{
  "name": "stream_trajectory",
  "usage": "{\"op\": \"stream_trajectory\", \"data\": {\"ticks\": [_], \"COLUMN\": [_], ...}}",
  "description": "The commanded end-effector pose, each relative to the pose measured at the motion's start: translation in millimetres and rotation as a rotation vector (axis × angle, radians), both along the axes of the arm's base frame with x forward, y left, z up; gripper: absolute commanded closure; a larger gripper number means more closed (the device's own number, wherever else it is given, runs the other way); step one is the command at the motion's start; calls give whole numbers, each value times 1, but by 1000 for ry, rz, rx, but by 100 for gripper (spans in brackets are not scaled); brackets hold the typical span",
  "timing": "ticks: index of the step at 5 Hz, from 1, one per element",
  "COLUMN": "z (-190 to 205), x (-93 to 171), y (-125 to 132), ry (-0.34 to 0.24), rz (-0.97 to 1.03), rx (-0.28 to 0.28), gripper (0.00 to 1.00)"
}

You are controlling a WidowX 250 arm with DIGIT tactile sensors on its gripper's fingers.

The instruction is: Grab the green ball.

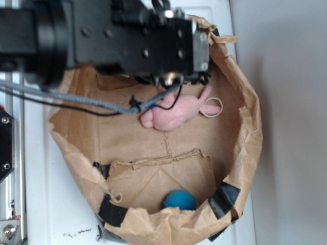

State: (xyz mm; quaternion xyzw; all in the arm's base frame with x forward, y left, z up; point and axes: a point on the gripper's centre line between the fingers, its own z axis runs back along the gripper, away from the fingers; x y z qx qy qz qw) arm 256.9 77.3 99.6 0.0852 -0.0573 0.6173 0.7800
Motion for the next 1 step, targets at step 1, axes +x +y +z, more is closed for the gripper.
{"op": "stream_trajectory", "data": {"ticks": [1], "z": [41], "x": [-2], "y": [20], "ry": [-40], "rz": [-13], "rx": [-51], "gripper": [100]}}
